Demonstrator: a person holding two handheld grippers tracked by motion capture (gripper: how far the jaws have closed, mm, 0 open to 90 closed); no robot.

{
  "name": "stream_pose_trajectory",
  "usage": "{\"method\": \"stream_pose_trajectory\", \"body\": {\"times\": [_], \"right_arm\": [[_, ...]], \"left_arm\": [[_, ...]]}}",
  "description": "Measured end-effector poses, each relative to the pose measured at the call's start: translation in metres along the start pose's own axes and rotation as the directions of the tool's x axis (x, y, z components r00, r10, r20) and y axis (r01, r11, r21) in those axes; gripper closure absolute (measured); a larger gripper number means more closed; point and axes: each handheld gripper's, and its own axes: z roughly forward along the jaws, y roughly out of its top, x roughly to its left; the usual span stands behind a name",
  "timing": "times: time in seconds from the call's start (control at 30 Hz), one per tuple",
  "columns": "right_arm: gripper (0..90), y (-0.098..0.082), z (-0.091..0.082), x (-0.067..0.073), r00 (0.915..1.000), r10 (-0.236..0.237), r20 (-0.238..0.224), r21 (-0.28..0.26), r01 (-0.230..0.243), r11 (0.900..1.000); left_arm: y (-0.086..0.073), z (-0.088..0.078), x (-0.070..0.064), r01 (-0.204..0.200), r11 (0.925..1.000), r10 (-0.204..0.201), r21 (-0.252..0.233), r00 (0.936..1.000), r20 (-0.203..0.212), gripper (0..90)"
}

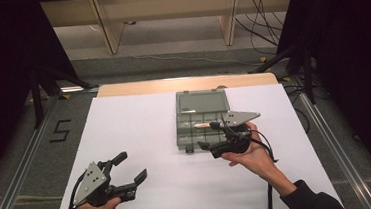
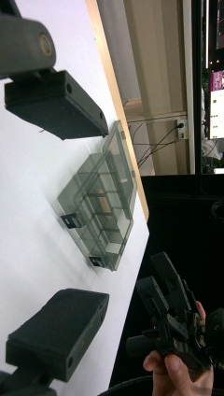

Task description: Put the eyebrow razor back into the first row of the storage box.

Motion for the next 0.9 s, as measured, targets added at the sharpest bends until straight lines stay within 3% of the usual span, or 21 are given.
{"method": "stream_pose_trajectory", "body": {"times": [0.2,0.5,0.63,0.9], "right_arm": [[23.5,-0.003,-0.002,0.002,1.0,-0.003,0.008,-0.028,0.003,1.0],[23.1,-0.008,-0.008,0.005,0.9998,0.017,0.004,-0.023,-0.017,1.0],[22.8,-0.011,-0.009,0.006,0.9998,0.017,0.004,-0.053,-0.017,0.998],[20.8,-0.016,-0.013,0.01,0.9994,0.033,-0.003,-0.047,-0.033,0.998]], "left_arm": [[0.0,0.0,0.0,0.0,1.0,0.0,0.0,1.0,0.0,16.2],[0.0,0.0,0.0,-0.006,1.0,0.006,0.001,1.0,0.001,16.2],[0.0,0.0,0.0,-0.004,1.0,0.004,0.002,1.0,0.0,16.2],[0.0,0.0,0.0,-0.003,1.0,0.003,0.002,1.0,0.0,16.2]]}}
